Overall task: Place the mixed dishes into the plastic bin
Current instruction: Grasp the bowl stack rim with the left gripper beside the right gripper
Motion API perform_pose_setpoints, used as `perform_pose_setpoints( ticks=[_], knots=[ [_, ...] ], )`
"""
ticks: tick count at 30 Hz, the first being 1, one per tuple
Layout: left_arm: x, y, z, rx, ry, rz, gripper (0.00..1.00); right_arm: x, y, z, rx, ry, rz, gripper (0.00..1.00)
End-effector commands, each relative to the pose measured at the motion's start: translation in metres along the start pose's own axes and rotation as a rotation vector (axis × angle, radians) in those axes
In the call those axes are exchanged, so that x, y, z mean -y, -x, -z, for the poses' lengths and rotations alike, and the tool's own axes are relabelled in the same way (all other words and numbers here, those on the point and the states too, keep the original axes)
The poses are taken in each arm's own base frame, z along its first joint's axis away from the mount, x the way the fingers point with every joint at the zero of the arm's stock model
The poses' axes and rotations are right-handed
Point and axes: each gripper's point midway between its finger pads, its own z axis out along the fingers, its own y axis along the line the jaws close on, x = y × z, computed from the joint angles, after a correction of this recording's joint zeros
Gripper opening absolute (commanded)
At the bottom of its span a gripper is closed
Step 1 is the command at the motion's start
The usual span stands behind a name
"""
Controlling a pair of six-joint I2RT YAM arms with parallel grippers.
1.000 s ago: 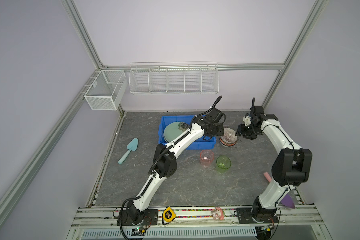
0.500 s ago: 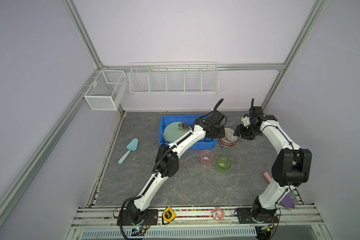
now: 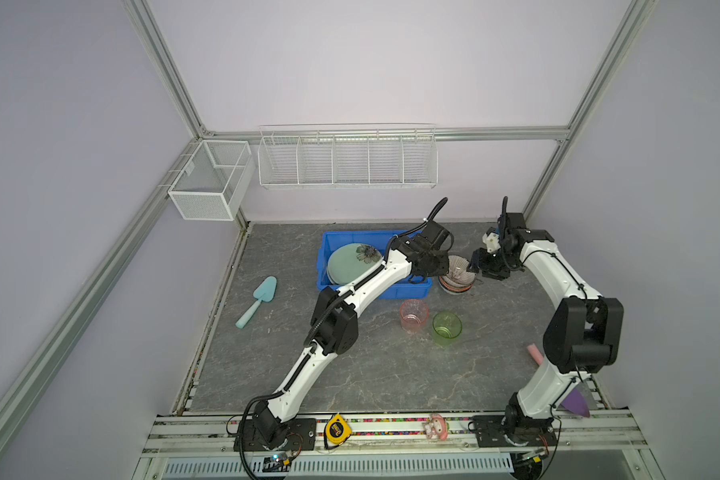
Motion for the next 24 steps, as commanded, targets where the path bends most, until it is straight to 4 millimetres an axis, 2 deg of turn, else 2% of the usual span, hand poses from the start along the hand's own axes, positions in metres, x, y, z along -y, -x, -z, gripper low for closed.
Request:
perform_pose_setpoints(
  ticks=[1, 4, 13, 15, 16, 17, 18, 21, 24],
  knots=[
    [0.000, -0.003, -0.008, -0.001, 0.009, -0.017, 0.32, -0.007, -0.001, 0.005, 0.006, 0.023, 0.007, 0.59],
    [0.000, -0.004, -0.009, -0.004, 0.010, -0.019, 0.32, -0.007, -0.001, 0.005, 0.006, 0.026, 0.008, 0.58],
    [0.003, -0.009, -0.016, -0.030, -0.021, -0.017, 0.16, -0.010, 0.000, 0.005, 0.006, 0.043, 0.003, 0.59],
    [0.003, -0.009, -0.017, -0.031, -0.023, -0.016, 0.16, -0.011, -0.001, 0.005, 0.004, 0.043, 0.004, 0.59],
    [0.004, -0.009, -0.017, -0.031, -0.027, -0.017, 0.14, -0.010, 0.000, 0.004, 0.004, 0.042, 0.003, 0.59],
    [0.005, -0.009, -0.017, -0.033, -0.031, -0.017, 0.07, -0.011, 0.000, 0.004, 0.004, 0.045, 0.004, 0.59],
    [0.005, -0.010, -0.017, -0.034, -0.033, -0.017, 0.07, -0.010, 0.000, 0.004, 0.004, 0.044, 0.003, 0.59],
    [0.004, -0.011, -0.020, -0.039, -0.035, -0.013, 0.10, -0.011, 0.000, 0.004, 0.003, 0.046, 0.002, 0.59],
    [0.005, -0.011, -0.022, -0.041, -0.038, -0.010, 0.18, -0.010, 0.000, 0.003, 0.001, 0.044, 0.003, 0.59]
  ],
)
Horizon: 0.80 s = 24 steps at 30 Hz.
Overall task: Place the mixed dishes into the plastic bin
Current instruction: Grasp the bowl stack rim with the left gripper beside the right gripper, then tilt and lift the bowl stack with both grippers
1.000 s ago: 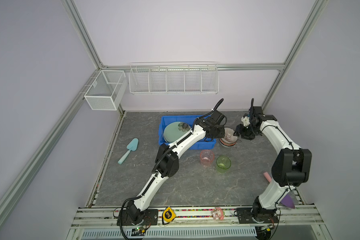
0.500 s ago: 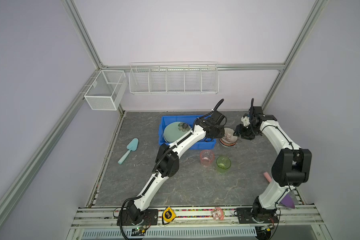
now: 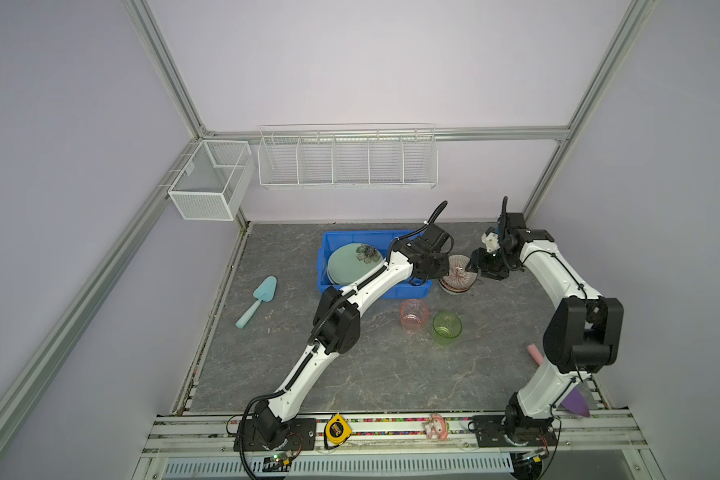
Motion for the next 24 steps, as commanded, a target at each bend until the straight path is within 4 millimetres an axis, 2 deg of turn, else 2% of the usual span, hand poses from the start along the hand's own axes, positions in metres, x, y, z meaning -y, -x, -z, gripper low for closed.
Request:
perform_pose_setpoints(
  ticks=[1, 5, 11, 17, 24],
  knots=[
    [0.007, -0.004, -0.006, -0.011, -0.022, -0.009, 0.19, -0.005, 0.001, 0.003, 0.007, 0.018, 0.002, 0.59],
    [0.009, -0.003, -0.006, -0.009, -0.029, -0.008, 0.24, -0.005, 0.002, 0.003, 0.009, 0.016, 0.004, 0.59],
    [0.011, -0.002, -0.006, -0.008, -0.044, -0.002, 0.24, 0.001, 0.006, 0.000, 0.012, -0.024, 0.011, 0.59],
    [0.016, -0.002, -0.006, -0.011, -0.070, 0.006, 0.12, -0.002, 0.008, -0.005, 0.003, -0.033, 0.020, 0.59],
    [0.017, -0.001, -0.005, -0.014, -0.080, 0.011, 0.03, -0.002, 0.007, -0.011, -0.011, -0.044, 0.024, 0.59]
  ],
)
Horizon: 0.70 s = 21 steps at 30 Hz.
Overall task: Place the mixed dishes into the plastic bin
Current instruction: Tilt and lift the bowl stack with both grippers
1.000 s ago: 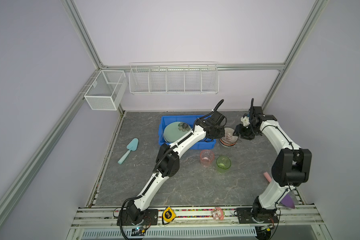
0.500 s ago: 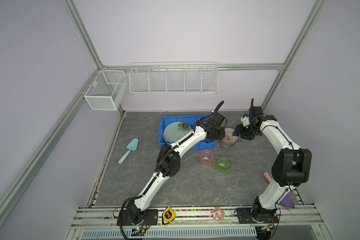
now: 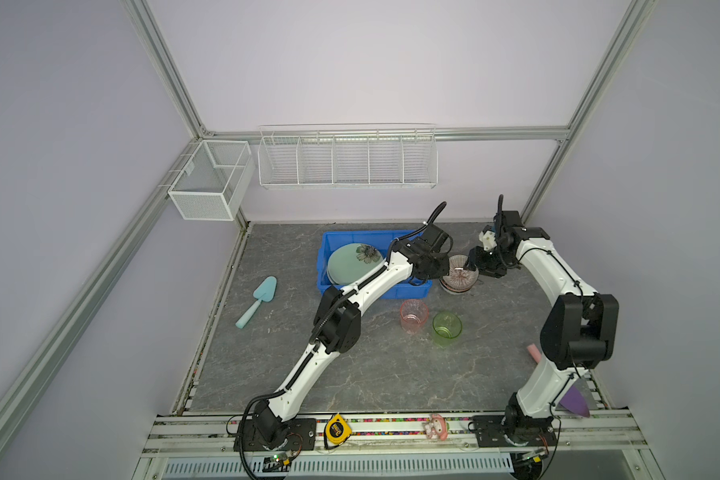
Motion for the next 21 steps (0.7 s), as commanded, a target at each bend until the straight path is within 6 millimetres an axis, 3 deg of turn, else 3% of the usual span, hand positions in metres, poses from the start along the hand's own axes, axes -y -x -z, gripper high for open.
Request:
perform_pose_setpoints(
  ticks=[1, 13, 21],
  knots=[
    [0.015, -0.002, -0.001, -0.008, -0.050, -0.015, 0.02, 0.002, 0.001, -0.004, -0.010, -0.018, 0.004, 0.59],
    [0.022, 0.004, 0.007, 0.001, -0.082, 0.003, 0.00, 0.000, 0.007, 0.000, 0.002, -0.075, 0.041, 0.58],
    [0.022, 0.003, 0.008, -0.004, -0.089, 0.014, 0.00, 0.001, 0.011, -0.003, 0.004, -0.140, 0.079, 0.52]
  ],
)
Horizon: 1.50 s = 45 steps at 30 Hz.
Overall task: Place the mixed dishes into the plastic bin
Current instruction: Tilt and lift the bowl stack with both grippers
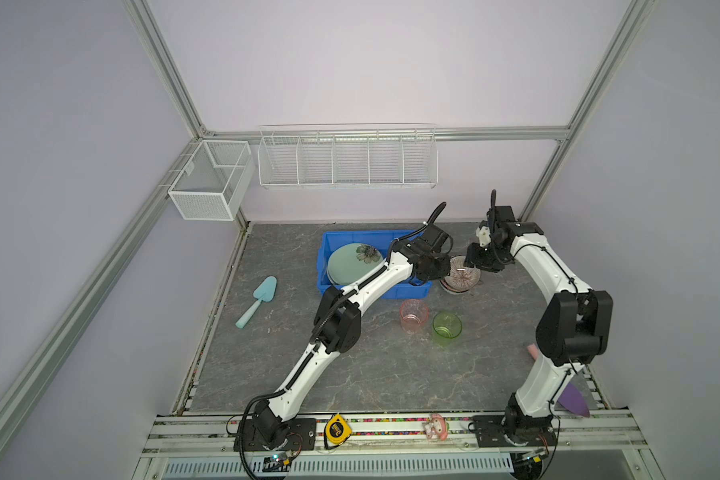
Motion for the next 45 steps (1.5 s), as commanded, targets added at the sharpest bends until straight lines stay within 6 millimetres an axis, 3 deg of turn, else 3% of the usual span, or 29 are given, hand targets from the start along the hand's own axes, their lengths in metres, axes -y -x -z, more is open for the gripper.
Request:
perform_pose_setpoints(
  ticks=[1, 13, 23, 34, 45],
  knots=[
    [0.017, 0.005, 0.007, 0.017, -0.059, -0.001, 0.00, 0.005, -0.002, -0.005, -0.024, -0.054, 0.025, 0.51],
    [0.014, 0.006, 0.007, 0.017, -0.063, 0.016, 0.03, 0.009, -0.010, -0.010, -0.062, -0.101, 0.042, 0.39],
    [0.017, 0.009, 0.012, 0.027, -0.070, 0.018, 0.32, 0.008, -0.008, -0.004, -0.052, -0.112, 0.053, 0.22],
    [0.024, 0.019, 0.034, 0.064, -0.074, 0.008, 0.65, 0.007, -0.001, 0.014, -0.006, -0.127, 0.065, 0.07],
    [0.018, 0.021, 0.048, 0.076, -0.055, -0.001, 0.72, 0.006, 0.004, 0.029, 0.030, -0.129, 0.069, 0.07]
  ],
)
